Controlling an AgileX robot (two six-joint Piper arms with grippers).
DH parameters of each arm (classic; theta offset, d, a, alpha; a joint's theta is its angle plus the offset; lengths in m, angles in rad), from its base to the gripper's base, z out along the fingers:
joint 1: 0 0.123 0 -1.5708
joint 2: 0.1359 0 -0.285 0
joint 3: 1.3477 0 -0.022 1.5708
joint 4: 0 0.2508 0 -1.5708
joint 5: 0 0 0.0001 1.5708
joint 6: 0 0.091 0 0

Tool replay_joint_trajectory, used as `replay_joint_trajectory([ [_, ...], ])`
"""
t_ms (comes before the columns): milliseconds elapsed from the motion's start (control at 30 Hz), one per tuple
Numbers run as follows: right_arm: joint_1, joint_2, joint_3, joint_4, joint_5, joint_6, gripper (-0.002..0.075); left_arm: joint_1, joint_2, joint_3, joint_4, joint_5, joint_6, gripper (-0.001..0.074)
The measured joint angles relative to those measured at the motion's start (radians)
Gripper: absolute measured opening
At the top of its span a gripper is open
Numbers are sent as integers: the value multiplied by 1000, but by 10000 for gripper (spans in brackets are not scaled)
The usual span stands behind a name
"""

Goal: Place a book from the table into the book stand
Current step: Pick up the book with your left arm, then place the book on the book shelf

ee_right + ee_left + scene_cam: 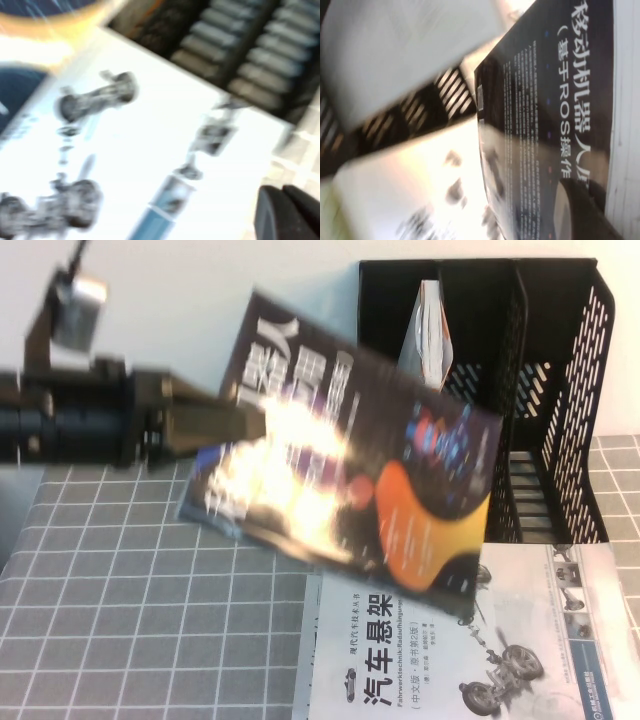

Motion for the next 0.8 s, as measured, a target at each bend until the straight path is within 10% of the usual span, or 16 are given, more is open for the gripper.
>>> replay_joint_trajectory([
  [367,0,-178,-17,-639,95,583,-3,-302,55,-402,244,-234,-242,111],
  [800,0,-253,-17,-695,157,653,-3,-358,381,-776,691,-185,-600,110],
])
